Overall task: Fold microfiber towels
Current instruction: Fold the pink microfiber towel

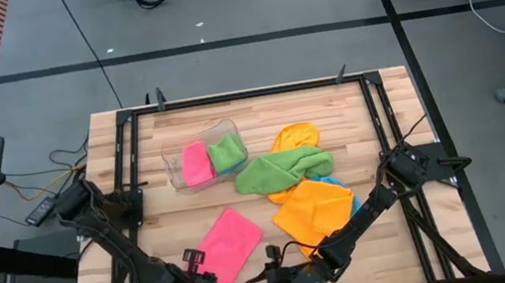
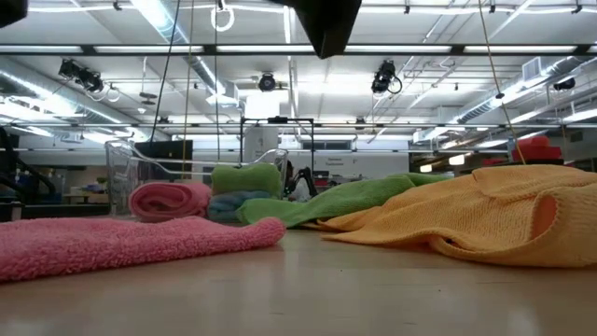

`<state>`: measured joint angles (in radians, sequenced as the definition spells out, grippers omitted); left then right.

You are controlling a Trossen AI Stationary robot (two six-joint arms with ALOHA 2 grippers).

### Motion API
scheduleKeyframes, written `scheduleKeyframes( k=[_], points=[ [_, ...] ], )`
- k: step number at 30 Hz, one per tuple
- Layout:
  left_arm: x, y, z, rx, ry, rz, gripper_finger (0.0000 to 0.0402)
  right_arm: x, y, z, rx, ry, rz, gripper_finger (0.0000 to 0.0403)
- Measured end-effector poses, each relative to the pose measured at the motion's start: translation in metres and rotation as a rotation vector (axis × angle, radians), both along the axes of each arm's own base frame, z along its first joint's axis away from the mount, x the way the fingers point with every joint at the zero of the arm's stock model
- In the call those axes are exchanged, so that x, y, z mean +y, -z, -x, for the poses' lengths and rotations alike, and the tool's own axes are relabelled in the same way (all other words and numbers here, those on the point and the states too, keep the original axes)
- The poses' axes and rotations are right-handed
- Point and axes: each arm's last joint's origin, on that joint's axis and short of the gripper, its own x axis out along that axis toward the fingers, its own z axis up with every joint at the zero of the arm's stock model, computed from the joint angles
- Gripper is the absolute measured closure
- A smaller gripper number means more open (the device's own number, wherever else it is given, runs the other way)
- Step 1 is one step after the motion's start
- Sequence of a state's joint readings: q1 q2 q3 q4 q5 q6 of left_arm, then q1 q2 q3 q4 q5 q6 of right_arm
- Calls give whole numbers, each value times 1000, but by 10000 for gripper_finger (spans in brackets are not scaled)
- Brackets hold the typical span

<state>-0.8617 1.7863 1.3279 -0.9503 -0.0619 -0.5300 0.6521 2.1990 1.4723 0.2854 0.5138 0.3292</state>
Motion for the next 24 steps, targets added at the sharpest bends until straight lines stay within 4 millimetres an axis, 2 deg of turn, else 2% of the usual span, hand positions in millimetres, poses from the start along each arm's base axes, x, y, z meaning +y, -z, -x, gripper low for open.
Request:
scheduleKeyframes(
  k=[10, 24],
  points=[
    [28, 0, -27, 1, 33, -25, 397, -8, 8, -5, 26, 21, 35, 237],
    [58, 0, -51, 5, 57, -33, 392, -2, 14, 5, 102, 7, 71, 237]
  ],
)
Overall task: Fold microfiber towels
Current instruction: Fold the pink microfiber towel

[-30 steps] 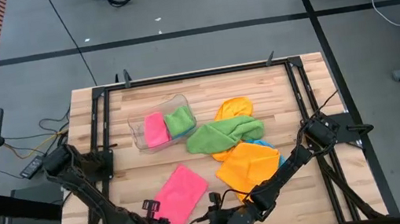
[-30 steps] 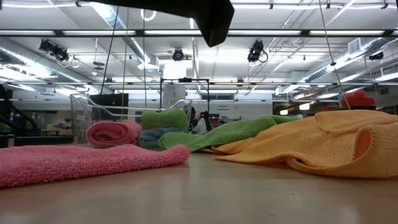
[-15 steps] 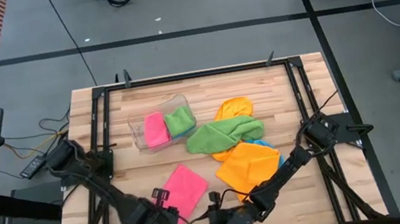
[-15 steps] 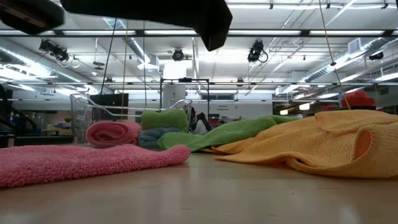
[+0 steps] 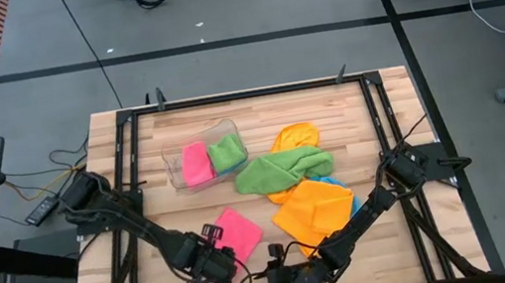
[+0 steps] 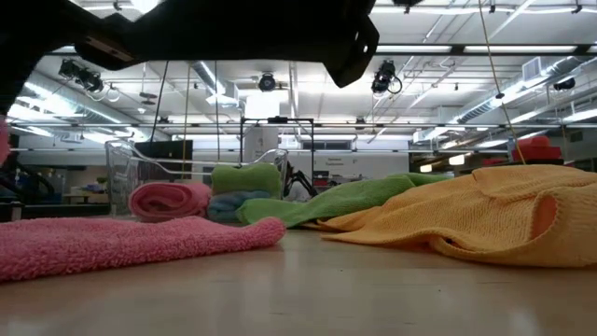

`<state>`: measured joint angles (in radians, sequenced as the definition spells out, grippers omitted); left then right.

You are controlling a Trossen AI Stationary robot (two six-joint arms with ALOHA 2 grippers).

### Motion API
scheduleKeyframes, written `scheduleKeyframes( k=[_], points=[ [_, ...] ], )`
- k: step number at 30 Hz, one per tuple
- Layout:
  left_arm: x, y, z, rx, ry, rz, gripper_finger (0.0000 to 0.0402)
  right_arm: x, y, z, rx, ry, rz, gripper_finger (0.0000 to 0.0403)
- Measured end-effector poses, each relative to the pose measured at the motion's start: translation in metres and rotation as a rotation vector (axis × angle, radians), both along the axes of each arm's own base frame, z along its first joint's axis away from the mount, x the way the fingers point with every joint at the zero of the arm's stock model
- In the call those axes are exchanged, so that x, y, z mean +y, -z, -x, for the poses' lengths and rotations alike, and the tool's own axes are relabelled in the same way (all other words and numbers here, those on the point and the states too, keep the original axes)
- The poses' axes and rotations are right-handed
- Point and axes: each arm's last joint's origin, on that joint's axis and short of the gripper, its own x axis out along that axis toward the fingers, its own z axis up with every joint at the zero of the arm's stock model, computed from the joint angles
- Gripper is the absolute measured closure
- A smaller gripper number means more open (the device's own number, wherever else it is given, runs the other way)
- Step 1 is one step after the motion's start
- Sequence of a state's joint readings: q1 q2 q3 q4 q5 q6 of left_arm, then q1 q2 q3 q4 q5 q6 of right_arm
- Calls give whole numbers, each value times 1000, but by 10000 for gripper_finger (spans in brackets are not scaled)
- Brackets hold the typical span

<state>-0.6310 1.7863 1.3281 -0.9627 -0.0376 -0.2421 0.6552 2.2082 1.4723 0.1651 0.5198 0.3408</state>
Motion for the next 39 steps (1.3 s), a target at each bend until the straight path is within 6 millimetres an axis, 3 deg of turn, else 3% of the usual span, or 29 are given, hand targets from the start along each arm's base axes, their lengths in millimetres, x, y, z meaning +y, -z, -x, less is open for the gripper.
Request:
scheduleKeyframes(
  k=[7, 16, 24, 39],
  points=[
    [10, 0, -9, -22, 21, 1, 397, 3, 0, 3, 0, -14, 10, 237],
    [14, 20, -21, 20, 42, -34, 396, 7, 0, 6, 1, -27, 15, 237],
    [23, 22, -27, 20, 28, -36, 389, 8, 0, 6, 0, -28, 16, 237],
    [24, 36, -34, 43, 48, -54, 381, 9, 0, 6, -7, -27, 12, 237]
  ],
)
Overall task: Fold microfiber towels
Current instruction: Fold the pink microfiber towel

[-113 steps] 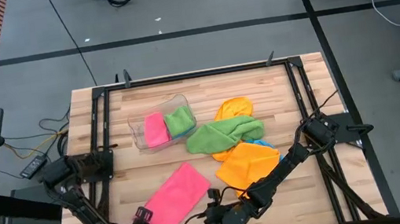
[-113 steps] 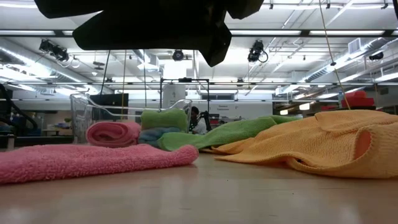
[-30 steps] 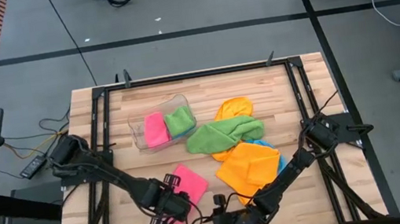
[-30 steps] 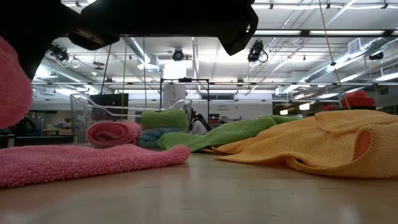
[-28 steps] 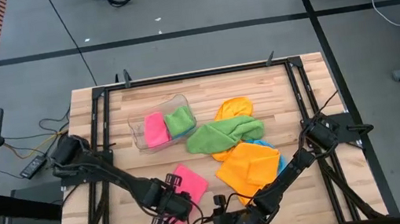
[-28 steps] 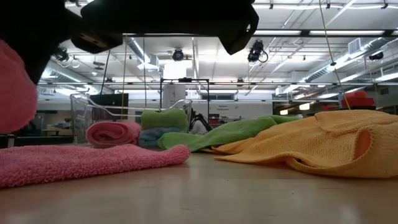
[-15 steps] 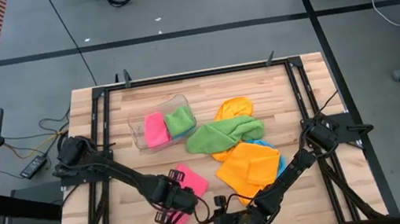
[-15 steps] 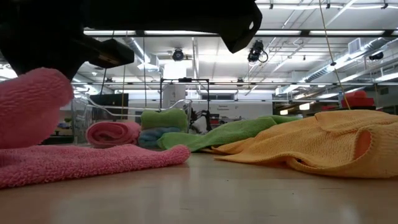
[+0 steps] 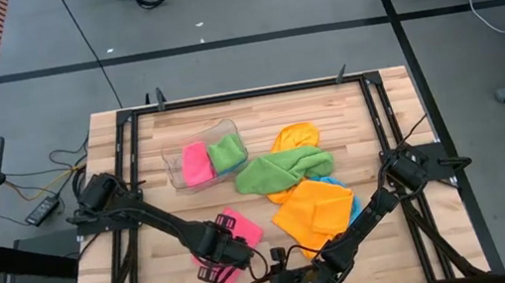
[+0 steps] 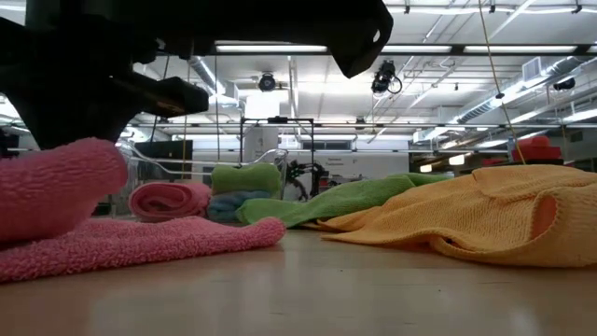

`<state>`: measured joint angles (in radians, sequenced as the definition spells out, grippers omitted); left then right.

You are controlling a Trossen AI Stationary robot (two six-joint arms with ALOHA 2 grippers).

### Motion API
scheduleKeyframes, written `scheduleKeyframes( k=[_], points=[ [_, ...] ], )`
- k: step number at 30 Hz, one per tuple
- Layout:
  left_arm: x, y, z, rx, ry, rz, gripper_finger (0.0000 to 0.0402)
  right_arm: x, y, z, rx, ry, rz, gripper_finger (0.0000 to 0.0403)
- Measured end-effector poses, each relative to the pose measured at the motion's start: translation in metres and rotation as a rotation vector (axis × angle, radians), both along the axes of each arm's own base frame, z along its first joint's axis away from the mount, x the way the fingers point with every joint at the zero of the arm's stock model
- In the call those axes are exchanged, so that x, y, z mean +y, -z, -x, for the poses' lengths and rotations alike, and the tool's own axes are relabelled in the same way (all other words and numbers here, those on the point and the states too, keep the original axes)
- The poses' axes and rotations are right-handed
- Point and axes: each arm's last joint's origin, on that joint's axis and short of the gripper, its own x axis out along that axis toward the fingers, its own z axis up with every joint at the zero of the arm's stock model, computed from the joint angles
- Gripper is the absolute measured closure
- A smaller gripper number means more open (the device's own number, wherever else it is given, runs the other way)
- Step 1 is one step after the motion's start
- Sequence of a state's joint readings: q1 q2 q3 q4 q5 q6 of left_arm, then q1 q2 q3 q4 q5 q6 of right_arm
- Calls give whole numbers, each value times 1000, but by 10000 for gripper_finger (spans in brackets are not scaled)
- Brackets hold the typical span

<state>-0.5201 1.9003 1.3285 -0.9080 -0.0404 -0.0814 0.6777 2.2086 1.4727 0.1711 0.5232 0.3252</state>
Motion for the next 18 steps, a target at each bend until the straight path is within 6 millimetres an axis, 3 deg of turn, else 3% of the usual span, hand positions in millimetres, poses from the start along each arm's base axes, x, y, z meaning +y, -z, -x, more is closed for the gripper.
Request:
scheduleKeyframes(
  k=[4, 14, 18],
  points=[
    [-2, 0, 0, -13, 4, 0, 375, 0, 0, 0, 0, 0, 0, 237],
    [-1, 0, 4, 10, -73, -29, 292, 0, 0, 0, -2, 2, -7, 237],
    [0, -10, 7, -8, -111, -14, 284, 0, 0, 0, -2, 2, -7, 237]
  ],
)
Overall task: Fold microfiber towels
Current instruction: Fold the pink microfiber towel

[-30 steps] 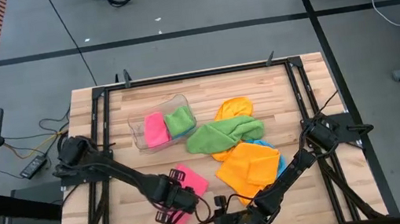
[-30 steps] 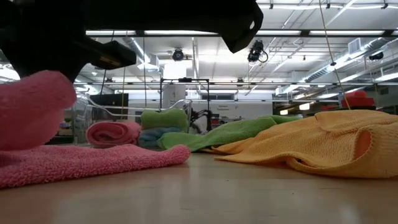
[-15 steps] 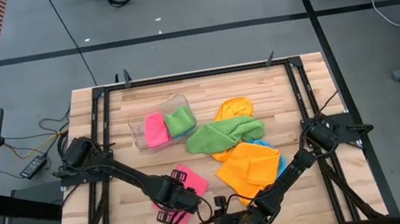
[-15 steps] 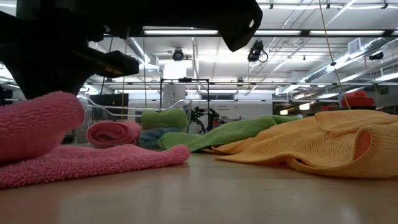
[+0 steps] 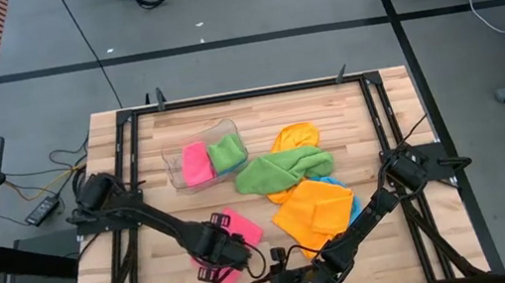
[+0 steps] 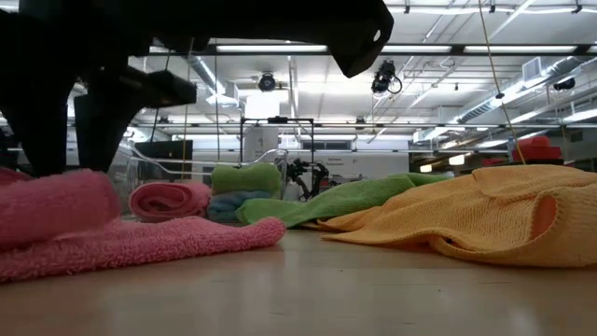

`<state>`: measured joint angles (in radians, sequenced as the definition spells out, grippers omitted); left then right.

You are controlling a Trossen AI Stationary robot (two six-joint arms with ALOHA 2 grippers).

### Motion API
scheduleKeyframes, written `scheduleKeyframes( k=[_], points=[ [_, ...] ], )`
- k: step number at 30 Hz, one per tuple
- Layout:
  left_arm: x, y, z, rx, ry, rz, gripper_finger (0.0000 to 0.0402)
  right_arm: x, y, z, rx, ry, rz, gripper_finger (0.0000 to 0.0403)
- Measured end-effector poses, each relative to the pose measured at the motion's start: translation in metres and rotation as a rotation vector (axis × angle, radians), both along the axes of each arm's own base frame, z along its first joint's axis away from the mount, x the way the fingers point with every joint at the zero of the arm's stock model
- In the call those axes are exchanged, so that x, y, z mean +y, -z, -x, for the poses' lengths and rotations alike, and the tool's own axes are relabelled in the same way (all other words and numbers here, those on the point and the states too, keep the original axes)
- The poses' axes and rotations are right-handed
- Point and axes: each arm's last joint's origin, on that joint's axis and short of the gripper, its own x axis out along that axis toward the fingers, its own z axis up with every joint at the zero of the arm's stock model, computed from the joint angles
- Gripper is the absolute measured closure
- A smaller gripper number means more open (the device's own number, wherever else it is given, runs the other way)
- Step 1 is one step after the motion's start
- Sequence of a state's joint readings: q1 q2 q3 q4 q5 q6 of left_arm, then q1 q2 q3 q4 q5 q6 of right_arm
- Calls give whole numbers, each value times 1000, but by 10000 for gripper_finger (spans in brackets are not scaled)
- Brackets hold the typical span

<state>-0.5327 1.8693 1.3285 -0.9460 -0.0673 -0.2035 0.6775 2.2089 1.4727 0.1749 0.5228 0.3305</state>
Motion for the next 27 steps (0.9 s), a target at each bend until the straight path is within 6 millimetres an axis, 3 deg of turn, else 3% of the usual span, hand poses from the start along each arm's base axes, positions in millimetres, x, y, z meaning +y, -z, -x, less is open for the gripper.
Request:
scheduleKeyframes(
  k=[7, 11, 27],
  points=[
    [2, -21, 6, -53, -120, 52, 306, 0, 0, 0, 0, 1, 1, 238],
    [-2, -21, 11, -42, -143, 27, 306, 0, 0, 0, 0, 1, 1, 238],
    [-12, -22, 22, -17, -315, 43, 210, -1, 0, -1, 0, 1, 5, 238]
  ],
)
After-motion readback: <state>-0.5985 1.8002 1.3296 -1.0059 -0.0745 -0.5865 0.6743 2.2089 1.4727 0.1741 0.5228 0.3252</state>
